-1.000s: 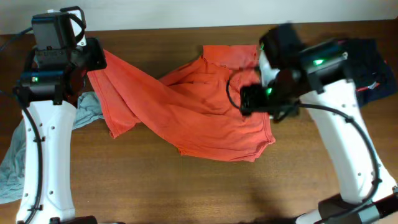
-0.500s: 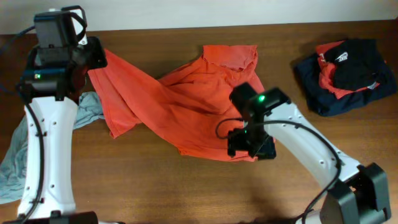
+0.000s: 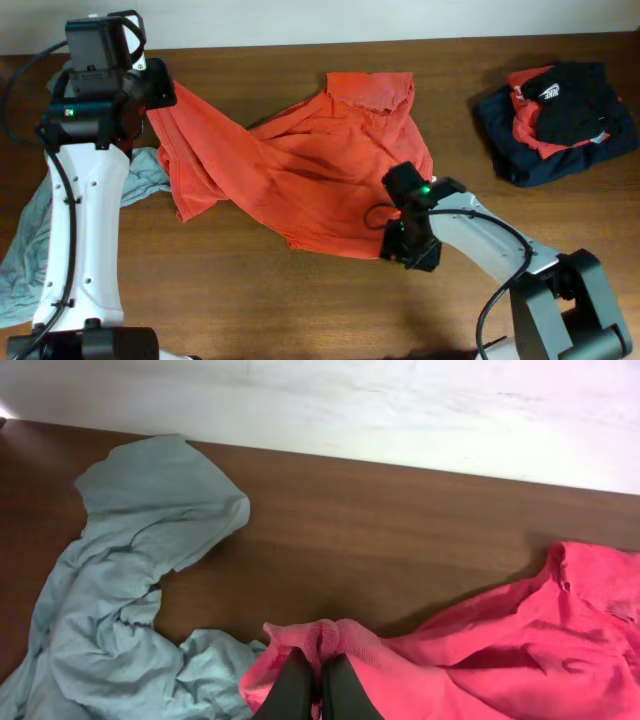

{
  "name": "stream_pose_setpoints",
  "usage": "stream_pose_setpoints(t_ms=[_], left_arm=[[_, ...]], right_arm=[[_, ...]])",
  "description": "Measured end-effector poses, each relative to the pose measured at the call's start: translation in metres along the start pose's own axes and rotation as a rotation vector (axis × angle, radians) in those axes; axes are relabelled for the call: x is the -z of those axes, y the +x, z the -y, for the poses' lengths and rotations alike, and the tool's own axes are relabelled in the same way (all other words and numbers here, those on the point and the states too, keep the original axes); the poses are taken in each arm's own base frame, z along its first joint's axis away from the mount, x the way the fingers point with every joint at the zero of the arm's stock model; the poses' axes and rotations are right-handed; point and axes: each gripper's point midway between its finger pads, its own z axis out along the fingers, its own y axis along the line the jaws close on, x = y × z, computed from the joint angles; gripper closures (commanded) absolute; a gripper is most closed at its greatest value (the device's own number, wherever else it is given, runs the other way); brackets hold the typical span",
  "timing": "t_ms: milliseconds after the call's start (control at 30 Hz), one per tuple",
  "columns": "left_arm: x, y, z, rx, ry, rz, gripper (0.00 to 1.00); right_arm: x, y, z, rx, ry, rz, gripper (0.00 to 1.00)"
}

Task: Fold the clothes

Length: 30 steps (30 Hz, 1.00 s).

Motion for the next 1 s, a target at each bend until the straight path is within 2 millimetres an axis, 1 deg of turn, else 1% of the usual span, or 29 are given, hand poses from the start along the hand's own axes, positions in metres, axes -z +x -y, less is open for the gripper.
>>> stream_pose_setpoints(t_ms=[133,233,300,433,533,700,767,800,833,900,1000], left_arm=[[0.000,0.000,0.000,0.000,0.000,0.001,0.99],[0.000,0.000,0.000,0.000,0.000,0.001,1.00],[0.000,0.000,0.000,0.000,0.000,0.001,1.00],[0.000,0.000,0.000,0.000,0.000,0.001,0.99],[0.000,0.000,0.000,0.000,0.000,0.001,0.99],[0.000,0.000,0.000,0.000,0.000,0.001,0.99],[0.000,0.000,0.000,0.000,0.000,0.001,0.99],[0.000,0.000,0.000,0.000,0.000,0.001,0.99],[0.000,0.000,0.000,0.000,0.000,0.001,0.99],[0.000,0.000,0.000,0.000,0.000,0.001,0.99],[0.000,0.000,0.000,0.000,0.000,0.001,0.99]], right_arm=[[-0.004,-0.010,0.013,-0.046,0.030,0.036,0.43],[-0.006,-0.020,0.013,-0.066,0.018,0.076,0.43],[-0.007,-0.022,0.013,-0.068,0.018,0.088,0.44],[-0.007,-0.029,0.009,-0.052,0.001,0.114,0.51],[-0.006,-0.035,0.003,-0.033,-0.021,0.141,0.61],[-0.006,-0.036,0.003,-0.028,-0.023,0.142,0.61],[-0.006,-0.036,0.003,-0.024,-0.023,0.142,0.64],[-0.006,-0.035,0.002,-0.021,-0.026,0.140,0.66],[-0.006,-0.035,0.002,-0.016,-0.028,0.138,0.73],[-0.006,-0.035,0.001,-0.004,-0.034,0.135,0.96],[-0.006,-0.033,-0.003,-0.002,-0.052,0.127,0.96]])
